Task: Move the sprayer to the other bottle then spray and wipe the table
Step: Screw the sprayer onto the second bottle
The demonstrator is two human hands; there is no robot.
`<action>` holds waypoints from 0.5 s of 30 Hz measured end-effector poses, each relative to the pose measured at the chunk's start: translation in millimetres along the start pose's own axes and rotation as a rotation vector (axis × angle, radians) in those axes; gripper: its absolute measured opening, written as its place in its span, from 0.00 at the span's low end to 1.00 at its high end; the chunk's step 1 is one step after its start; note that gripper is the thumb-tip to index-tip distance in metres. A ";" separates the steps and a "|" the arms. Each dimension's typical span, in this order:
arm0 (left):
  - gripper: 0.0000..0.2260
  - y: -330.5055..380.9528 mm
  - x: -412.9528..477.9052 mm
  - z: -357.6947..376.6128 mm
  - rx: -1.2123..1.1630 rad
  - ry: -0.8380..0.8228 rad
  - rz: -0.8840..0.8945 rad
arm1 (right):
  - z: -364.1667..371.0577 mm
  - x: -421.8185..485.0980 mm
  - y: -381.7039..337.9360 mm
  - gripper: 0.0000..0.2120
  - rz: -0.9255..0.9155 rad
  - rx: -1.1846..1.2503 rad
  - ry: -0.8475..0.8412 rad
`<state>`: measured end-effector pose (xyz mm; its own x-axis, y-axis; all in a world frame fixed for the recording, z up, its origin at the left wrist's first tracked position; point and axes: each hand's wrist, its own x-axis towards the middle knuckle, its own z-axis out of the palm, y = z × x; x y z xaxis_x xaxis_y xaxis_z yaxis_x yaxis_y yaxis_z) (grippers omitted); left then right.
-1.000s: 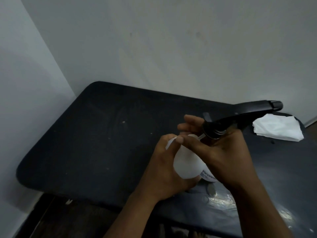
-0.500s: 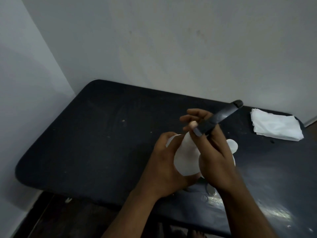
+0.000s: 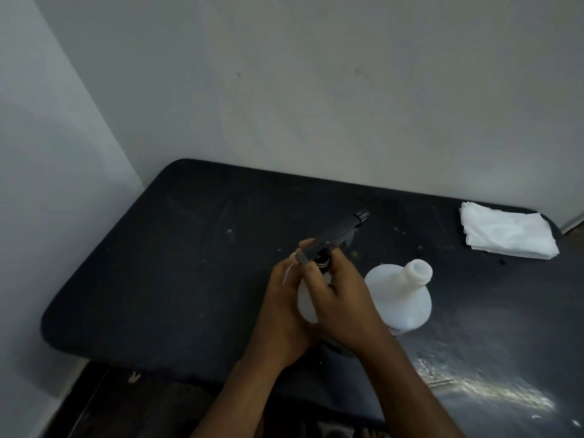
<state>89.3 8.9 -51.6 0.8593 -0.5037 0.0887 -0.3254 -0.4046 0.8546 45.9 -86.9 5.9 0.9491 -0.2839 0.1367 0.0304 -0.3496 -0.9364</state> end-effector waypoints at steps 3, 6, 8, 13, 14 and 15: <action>0.28 11.3 -5.4 -23.9 0.043 -0.145 0.018 | 1.4 -0.3 1.9 0.08 -0.009 -0.039 0.008; 0.26 23.4 -7.4 -79.8 0.242 -0.257 0.048 | 2.4 0.6 6.3 0.06 -0.021 -0.050 0.013; 0.19 42.4 -6.8 -118.8 0.231 -0.084 0.026 | 3.2 0.8 9.1 0.08 -0.027 -0.055 0.014; 0.17 110.8 -5.4 -120.8 0.194 0.074 0.244 | 8.8 -1.4 15.9 0.01 -0.090 -0.085 0.046; 0.16 117.0 -3.8 -112.8 0.268 0.059 0.272 | 11.2 -2.3 18.0 0.01 -0.106 -0.101 0.061; 0.14 119.3 -0.5 -105.1 0.324 0.035 0.291 | 12.6 -3.2 20.1 0.02 -0.116 -0.109 0.084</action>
<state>91.5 41.1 104.1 0.7243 -0.6085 0.3242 -0.6584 -0.4707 0.5874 47.4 -81.8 -17.5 0.9114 -0.3079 0.2730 0.0998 -0.4782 -0.8726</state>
